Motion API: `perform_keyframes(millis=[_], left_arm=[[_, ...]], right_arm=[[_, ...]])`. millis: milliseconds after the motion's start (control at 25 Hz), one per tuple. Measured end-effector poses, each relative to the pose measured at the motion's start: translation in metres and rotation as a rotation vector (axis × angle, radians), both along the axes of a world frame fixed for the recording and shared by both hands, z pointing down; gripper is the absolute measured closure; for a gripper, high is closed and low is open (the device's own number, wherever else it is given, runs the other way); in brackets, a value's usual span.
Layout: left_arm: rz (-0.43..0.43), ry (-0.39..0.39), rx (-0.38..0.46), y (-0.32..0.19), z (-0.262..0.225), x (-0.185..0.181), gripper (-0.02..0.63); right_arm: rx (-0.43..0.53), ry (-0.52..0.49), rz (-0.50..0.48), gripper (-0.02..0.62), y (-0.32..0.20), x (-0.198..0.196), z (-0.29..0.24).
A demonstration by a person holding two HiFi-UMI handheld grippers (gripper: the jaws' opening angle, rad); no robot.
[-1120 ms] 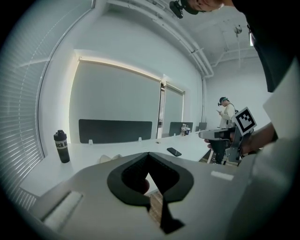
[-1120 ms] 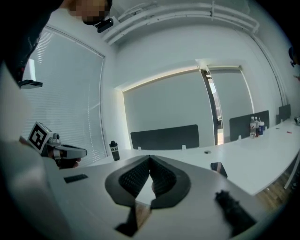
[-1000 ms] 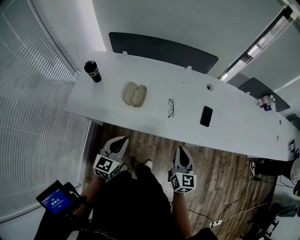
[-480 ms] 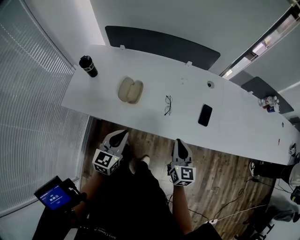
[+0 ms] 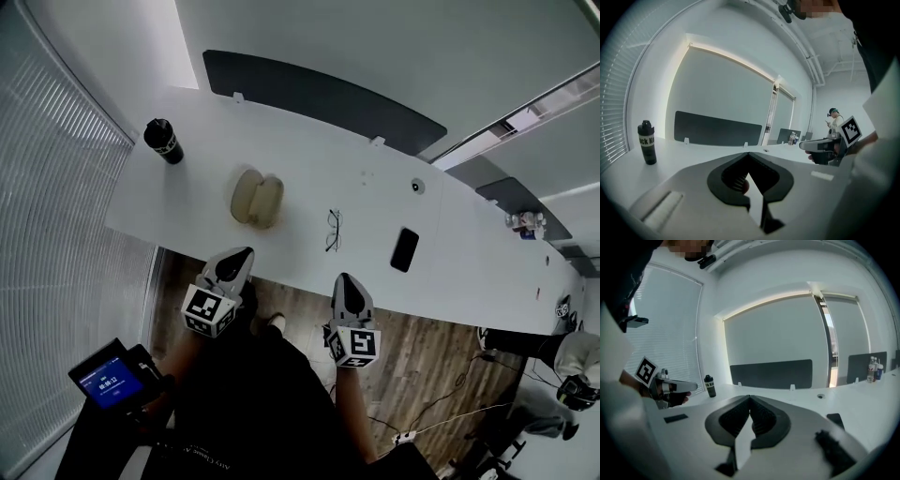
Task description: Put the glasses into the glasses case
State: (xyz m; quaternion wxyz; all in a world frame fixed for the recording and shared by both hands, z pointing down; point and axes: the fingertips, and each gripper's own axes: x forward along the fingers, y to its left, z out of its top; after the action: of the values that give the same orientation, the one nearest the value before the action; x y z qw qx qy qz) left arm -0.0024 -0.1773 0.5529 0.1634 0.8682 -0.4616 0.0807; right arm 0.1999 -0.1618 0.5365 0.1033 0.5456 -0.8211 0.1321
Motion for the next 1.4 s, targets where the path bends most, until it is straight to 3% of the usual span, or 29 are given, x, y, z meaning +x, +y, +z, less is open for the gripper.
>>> perform_keyframes(millis=[120,320,480,720,880,1400], left_arm=[[0.039,0.007,0.007,-0.035,0.002,-0.01,0.598],[0.193,-0.07,0.063,-0.062,0.004,-0.026,0.598],[0.218,-0.063,0.044,-0.083,0.014,-0.044,0.598],[0.178,-0.054,0.007,-0.104,0.018,-0.052,0.598],[0.142,-0.079,-0.002,-0.12,0.011,-0.043,0.598],[0.101,-0.134,-0.013,-0.136,0.009,-0.024,0.598]], right_arm=[[0.005,0.016,-0.014,0.595,-0.035,-0.028,-0.008],[-0.015,0.011,-0.019,0.595,-0.076,-0.073,-0.014],[-0.046,-0.002,-0.015,0.595,-0.098,-0.088,-0.004],[-0.161,0.048,0.034,0.595,-0.103,-0.047,0.046],[-0.24,0.177,-0.026,0.595,-0.111,-0.022,0.079],[-0.436,0.35,-0.144,0.593,-0.15,0.026,0.175]])
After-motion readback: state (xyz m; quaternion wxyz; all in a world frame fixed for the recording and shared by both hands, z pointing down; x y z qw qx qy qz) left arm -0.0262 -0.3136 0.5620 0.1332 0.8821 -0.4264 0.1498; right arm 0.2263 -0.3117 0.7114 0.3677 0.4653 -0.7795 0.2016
